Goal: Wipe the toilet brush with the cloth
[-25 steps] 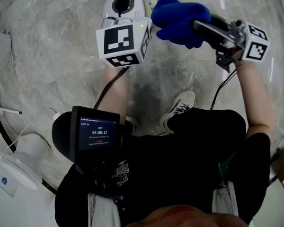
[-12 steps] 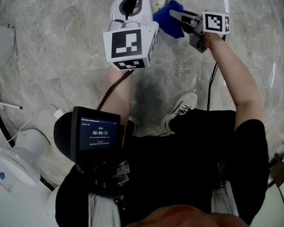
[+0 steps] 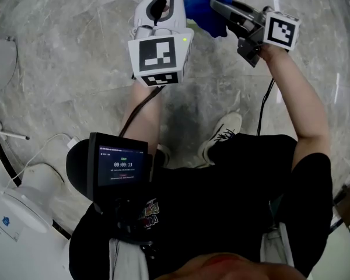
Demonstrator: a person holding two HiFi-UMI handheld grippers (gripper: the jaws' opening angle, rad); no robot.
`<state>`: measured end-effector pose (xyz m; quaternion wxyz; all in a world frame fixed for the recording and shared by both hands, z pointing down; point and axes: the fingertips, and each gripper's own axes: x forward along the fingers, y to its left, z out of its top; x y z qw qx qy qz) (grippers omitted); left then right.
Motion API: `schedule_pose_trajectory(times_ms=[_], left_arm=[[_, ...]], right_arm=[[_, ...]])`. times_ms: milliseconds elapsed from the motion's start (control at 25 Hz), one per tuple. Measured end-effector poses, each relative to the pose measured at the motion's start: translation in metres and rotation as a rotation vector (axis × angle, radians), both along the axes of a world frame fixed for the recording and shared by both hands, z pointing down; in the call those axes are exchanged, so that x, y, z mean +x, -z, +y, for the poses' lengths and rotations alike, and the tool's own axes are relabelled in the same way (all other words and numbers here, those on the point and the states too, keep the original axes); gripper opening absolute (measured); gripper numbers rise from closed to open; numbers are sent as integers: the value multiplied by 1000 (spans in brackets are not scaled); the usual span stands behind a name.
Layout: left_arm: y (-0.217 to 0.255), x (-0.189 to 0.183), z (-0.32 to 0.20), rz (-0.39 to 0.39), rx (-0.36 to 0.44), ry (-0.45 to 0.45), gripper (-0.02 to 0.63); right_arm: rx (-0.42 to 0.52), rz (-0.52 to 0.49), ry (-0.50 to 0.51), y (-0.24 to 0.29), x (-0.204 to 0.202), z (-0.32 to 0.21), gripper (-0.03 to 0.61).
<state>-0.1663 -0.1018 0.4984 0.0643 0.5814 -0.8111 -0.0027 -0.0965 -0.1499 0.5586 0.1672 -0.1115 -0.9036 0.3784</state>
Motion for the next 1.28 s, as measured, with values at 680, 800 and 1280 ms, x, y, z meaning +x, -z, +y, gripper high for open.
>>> schedule_pose_trajectory(times_ms=[680, 800, 1280], left_arm=[[-2, -1, -3, 19, -2, -3, 14], [-2, 0, -4, 27, -5, -7, 14], [1, -1, -2, 32, 3, 6, 14]], right_arm=[[-124, -243, -27, 113, 33, 1, 89], [-128, -314, -20, 144, 41, 3, 89], [2, -328, -240, 135, 95, -78, 89]])
